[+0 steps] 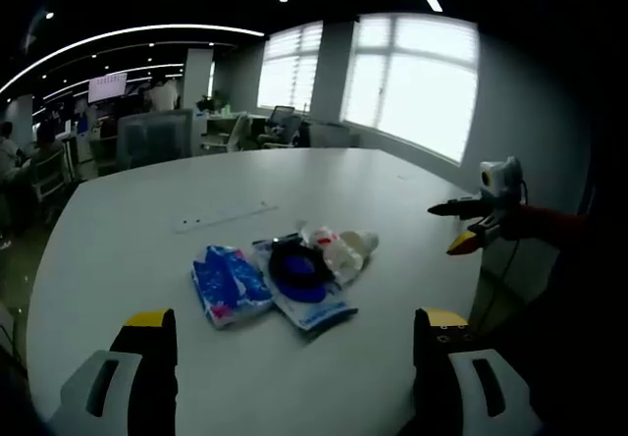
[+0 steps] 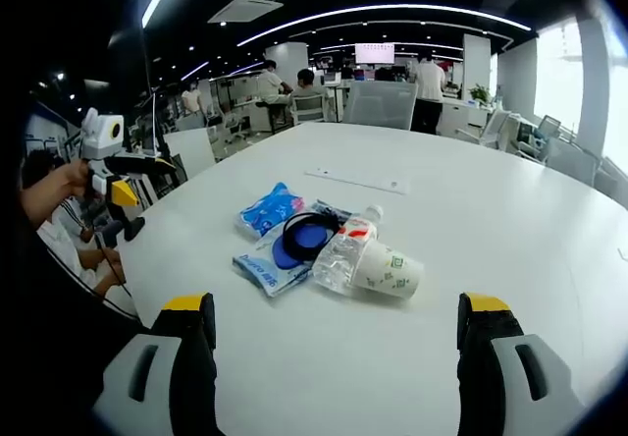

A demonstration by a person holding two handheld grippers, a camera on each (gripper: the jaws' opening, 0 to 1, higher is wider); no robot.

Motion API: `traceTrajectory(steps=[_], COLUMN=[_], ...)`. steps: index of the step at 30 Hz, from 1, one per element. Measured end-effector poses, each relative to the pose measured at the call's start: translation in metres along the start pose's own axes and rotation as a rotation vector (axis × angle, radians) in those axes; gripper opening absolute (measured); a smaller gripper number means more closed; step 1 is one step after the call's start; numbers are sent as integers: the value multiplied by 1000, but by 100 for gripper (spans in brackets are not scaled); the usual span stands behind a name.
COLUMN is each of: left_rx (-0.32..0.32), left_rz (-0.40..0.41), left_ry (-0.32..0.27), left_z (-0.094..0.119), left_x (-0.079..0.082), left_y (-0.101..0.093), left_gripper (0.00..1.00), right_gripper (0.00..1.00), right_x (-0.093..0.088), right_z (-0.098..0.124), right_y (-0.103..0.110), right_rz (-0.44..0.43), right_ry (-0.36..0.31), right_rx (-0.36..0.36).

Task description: Arrange the tabletop items into an orderly group along one side of the table until the central work area is clear of visible clutter.

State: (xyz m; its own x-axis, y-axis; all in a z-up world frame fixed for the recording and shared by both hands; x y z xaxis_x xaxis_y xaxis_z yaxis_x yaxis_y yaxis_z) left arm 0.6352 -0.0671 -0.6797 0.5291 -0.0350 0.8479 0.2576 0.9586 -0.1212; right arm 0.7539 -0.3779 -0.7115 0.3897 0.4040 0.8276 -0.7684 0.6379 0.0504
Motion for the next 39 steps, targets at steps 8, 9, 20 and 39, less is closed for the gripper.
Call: traceTrajectory(steps=[8,9,20,39], left_rx=[6,6,15,19], left_rz=[2,1,13,10], left_ry=[-3,-2,-5,5], left_z=[2,2,2,-3], left_x=[0,-1,0,1], left_y=[1,2,2,0], left_gripper=[98,98,97,93], right_gripper=[99,99,99,98], right_x=[-1,-1,-3,-1], right_z=[2,2,2,1], right_y=[0,-1,0,1], right_rz=[-5,-6,-9,-4], right_ry=[-2,-2,1,8], right_rx=[-12,-13,-7,5])
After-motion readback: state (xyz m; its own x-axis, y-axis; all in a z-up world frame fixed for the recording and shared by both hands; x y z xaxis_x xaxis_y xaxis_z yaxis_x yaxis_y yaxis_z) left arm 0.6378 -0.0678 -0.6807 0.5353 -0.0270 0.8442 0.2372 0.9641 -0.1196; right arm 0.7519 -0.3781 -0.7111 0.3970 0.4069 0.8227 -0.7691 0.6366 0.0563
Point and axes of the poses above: the point that each gripper's makers call its tool centre point, and the gripper's own axes: z roughly backward along the fingers, y roughly to its left, x roughly out of its top, the point moved 4 cm from there along z, roughly backward along the fingers
